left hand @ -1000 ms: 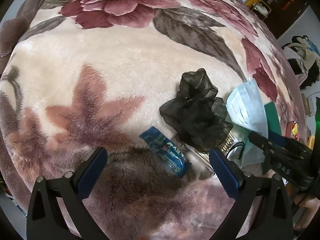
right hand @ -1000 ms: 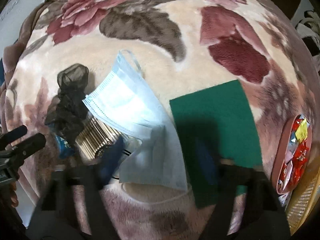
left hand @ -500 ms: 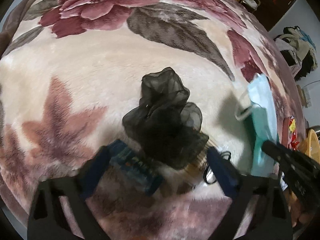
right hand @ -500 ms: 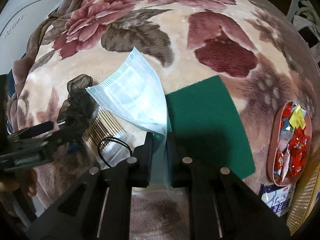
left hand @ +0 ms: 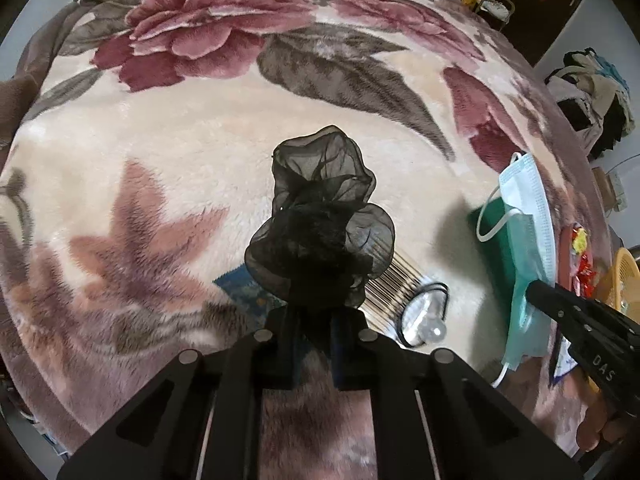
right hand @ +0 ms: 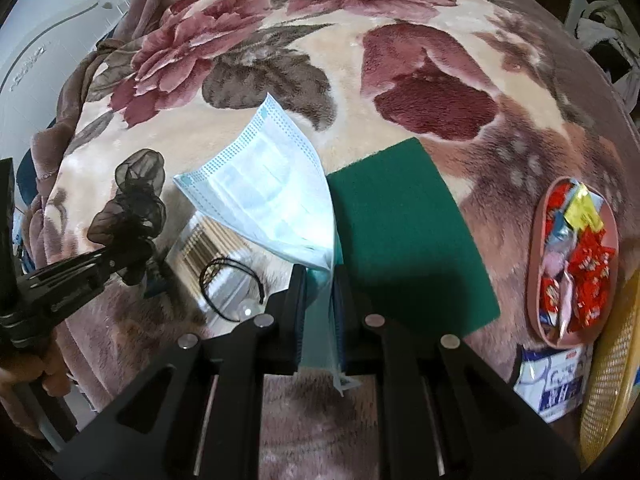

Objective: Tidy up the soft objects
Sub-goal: 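Grasp the blue face mask with the right tool while the left tool grasps the black mesh scrunchie, then carry the face mask and scrunchie with both tools over the orange basket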

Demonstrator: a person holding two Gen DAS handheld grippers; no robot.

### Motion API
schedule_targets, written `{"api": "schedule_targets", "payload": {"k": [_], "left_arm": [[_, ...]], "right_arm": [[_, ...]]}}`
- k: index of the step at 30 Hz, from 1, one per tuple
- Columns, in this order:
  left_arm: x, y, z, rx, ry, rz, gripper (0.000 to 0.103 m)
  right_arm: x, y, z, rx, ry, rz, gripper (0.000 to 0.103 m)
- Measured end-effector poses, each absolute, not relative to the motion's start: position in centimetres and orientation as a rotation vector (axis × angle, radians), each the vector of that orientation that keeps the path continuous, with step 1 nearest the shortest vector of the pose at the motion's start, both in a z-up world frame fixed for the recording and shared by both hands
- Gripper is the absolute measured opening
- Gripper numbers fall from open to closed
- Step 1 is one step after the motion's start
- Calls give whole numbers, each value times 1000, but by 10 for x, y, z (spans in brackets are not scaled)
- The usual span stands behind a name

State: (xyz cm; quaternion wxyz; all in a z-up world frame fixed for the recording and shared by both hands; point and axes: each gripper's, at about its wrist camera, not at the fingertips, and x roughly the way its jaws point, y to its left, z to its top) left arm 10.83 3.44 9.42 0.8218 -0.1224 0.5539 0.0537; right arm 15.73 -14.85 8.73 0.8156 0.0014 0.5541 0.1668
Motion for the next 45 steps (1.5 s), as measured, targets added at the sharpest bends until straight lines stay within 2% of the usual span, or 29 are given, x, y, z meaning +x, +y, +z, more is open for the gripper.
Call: {"api": "schedule_targets", "payload": {"k": [20, 45], "left_arm": [[38, -16, 141, -199, 1131, 56, 9], [27, -131, 155, -83, 1133, -115, 9]], "right_arm": [[78, -188, 132, 37, 1109, 304, 13], [23, -287, 158, 124, 1047, 158, 13]]}}
